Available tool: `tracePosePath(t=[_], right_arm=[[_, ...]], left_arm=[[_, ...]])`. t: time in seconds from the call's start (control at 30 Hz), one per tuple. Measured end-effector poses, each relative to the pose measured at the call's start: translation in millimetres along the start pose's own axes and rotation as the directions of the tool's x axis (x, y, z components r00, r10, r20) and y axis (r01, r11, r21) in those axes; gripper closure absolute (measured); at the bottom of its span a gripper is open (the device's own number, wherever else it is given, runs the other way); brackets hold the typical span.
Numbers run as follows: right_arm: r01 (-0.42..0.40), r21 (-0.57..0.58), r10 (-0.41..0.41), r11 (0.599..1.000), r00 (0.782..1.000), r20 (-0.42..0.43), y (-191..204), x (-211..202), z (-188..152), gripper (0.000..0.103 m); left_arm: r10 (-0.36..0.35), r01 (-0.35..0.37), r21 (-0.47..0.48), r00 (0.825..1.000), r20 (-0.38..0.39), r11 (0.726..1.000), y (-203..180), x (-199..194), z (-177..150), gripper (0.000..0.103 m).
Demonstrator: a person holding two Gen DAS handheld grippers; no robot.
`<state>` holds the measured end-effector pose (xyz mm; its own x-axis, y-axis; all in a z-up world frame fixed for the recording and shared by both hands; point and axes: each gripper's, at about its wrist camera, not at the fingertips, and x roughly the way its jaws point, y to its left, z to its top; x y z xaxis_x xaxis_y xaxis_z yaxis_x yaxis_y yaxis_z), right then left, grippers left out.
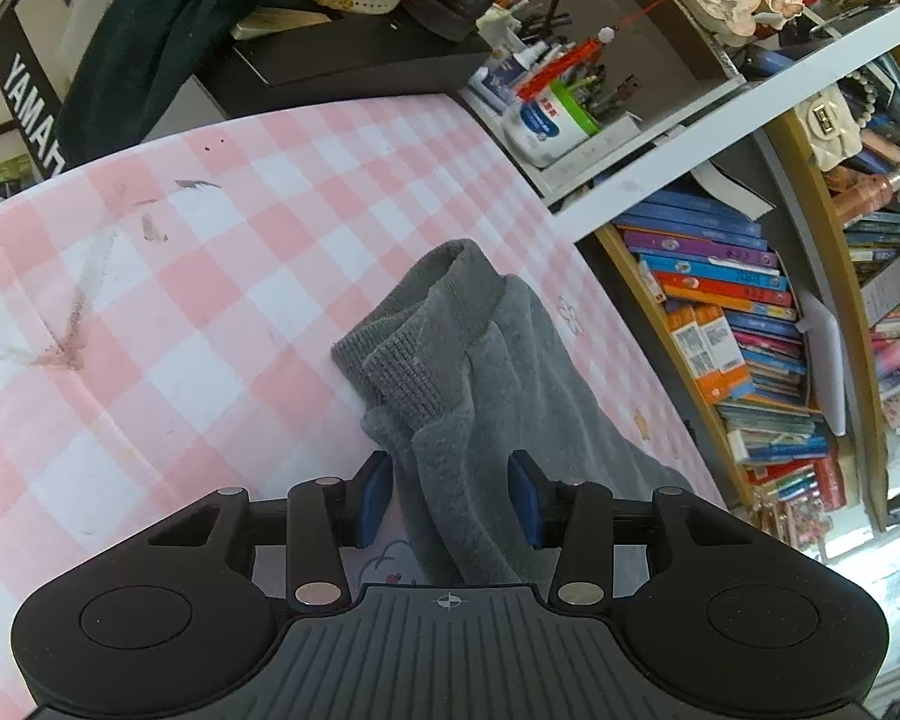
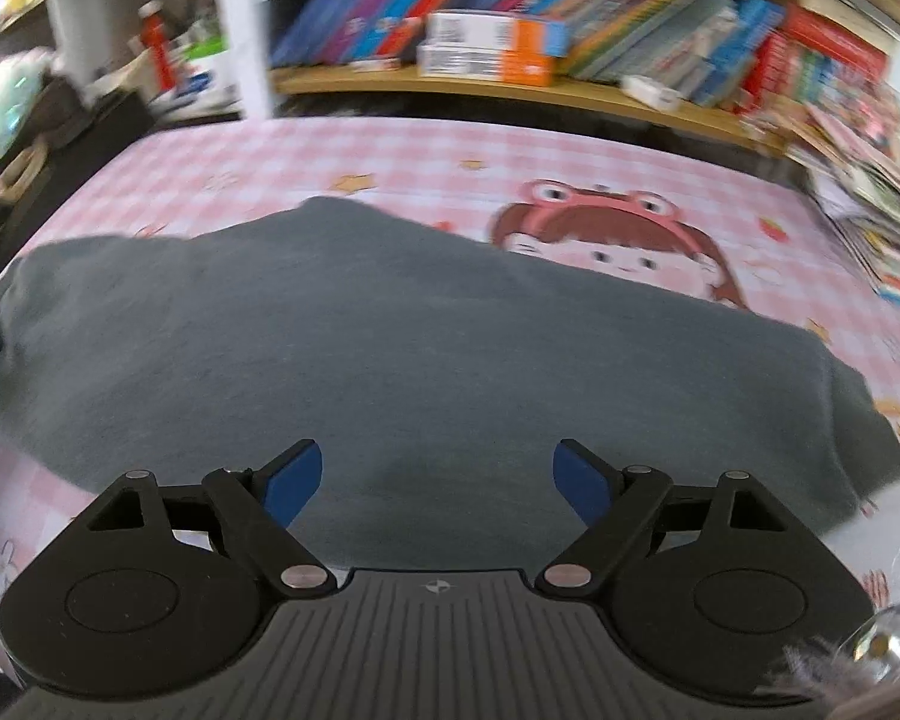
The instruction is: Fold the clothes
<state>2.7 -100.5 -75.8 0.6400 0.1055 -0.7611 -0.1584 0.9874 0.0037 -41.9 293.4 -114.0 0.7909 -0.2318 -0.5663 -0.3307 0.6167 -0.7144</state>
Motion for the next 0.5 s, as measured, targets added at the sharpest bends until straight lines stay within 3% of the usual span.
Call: tracePosePath(t=[0.37,0.5], right_arm=[[-0.006,-0.114,0.012,0.993,0.998,0.054,80.2,30.8,33.7,0.019],[-0.006,-0.191,0.005,0.981,1.000,-0.007,105.4,41.4,24.2,0.020]], left_arm=[[-0.021,0.020,-0.035,1.000,-0.022,0.999,4.8,0.2,4.9,0.060],[-0.025,0.024,-0.051,0.999,-0.025,0.998,6.4,0.4,5.8,0.060]])
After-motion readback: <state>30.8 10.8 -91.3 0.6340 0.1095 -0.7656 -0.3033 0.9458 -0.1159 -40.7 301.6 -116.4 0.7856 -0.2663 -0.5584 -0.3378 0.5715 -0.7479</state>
